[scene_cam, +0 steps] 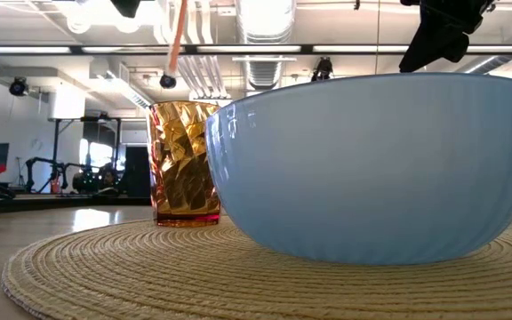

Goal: Pick & Place Utensil
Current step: Put the orange straw into the brown cup on the brown mat

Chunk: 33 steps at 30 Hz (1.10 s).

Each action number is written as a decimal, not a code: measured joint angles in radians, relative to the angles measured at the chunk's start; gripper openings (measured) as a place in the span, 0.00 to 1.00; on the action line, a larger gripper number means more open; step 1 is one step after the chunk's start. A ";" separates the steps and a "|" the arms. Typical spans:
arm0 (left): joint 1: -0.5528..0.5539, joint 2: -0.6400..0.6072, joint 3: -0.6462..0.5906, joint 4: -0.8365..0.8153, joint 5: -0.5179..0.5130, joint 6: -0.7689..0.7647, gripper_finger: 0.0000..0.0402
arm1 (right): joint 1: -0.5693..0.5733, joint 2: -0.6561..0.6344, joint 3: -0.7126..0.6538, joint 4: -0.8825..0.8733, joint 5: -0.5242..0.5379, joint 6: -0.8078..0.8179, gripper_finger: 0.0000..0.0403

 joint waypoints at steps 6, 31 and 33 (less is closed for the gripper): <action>0.000 0.109 0.000 0.123 0.000 0.008 0.00 | 0.000 0.000 0.000 0.000 0.000 -0.003 0.16; 0.000 0.382 -0.014 0.205 -0.180 -0.171 0.00 | 0.000 0.000 0.000 0.000 0.000 0.000 0.14; 0.000 0.406 -0.014 0.204 -0.192 -0.209 0.00 | 0.000 0.000 0.000 0.000 0.000 0.000 0.13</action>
